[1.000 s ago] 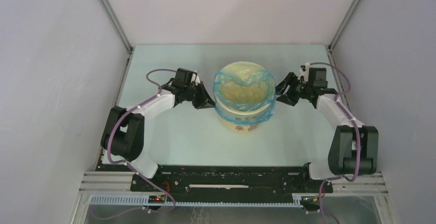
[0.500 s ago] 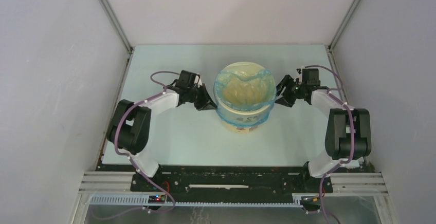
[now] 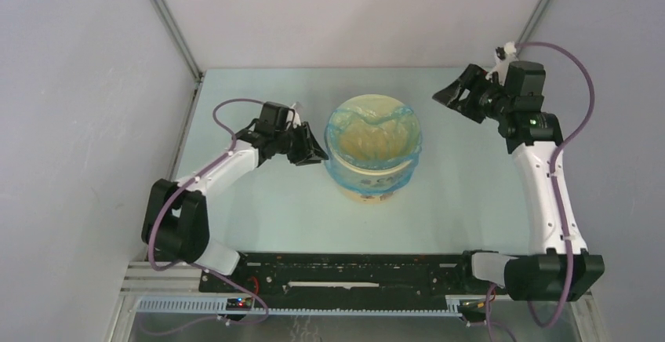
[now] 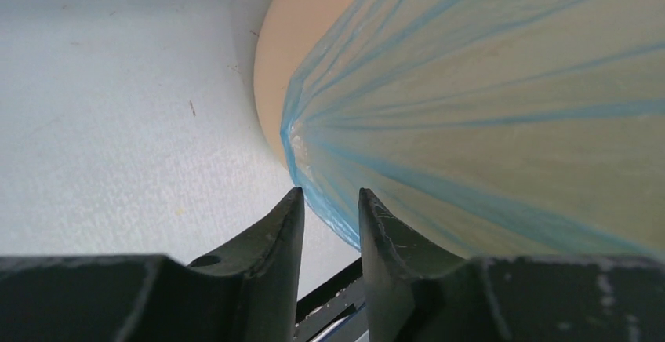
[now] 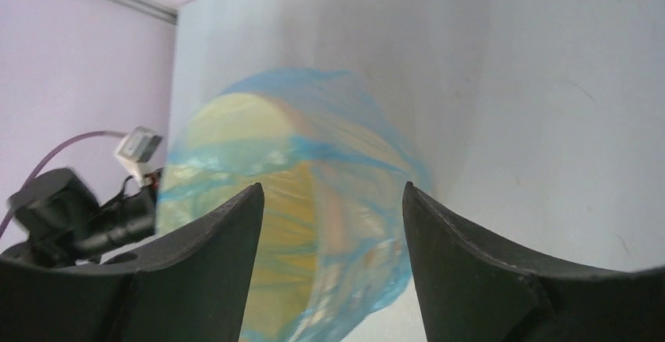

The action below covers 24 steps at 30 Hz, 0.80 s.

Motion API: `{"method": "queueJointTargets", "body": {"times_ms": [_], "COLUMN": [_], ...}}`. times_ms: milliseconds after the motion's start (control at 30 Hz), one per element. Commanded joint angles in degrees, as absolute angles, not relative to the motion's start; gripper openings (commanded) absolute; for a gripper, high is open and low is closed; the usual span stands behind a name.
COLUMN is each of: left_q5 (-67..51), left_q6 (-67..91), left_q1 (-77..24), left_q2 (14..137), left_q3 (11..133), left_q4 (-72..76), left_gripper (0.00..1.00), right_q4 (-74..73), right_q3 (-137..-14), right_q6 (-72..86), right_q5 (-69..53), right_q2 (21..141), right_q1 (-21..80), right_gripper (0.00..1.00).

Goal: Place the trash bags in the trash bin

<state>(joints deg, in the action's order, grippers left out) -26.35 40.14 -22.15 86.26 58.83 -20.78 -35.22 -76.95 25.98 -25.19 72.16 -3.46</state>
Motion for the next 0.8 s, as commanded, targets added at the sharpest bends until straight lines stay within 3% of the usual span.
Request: {"method": "queueJointTargets", "body": {"times_ms": [0, 167, 367, 567, 767], "left_q5": [-23.1, -21.3, -21.9, -24.6, -26.3], "left_q6": [37.2, 36.6, 37.2, 40.8, 43.6], "left_q1": [-21.8, -21.1, -21.0, -21.0, -21.3], "left_q2": [81.9, 78.1, 76.1, 76.5, 77.0], "left_q3": [58.9, 59.3, 60.1, 60.4, 60.2], "left_q4": [-24.5, -26.7, -27.0, -24.2, -21.8], "left_gripper": [0.4, 0.5, 0.54, 0.56, 0.63], "right_q4": [-42.6, -45.3, -43.2, -34.5, -26.1], "right_q3": [-84.5, -90.0, -88.0, -81.8, -82.0], "right_q6": [22.0, 17.4, 12.4, 11.7, 12.9], "right_q5": [-19.7, -8.6, 5.0, 10.4, 14.3], "right_q2": [71.1, 75.5, 83.8, 92.3, 99.4], "right_q1": [5.9, 21.3, 34.6, 38.1, 37.9], "right_gripper": [0.75, 0.75, 0.59, 0.59, 0.65]}}
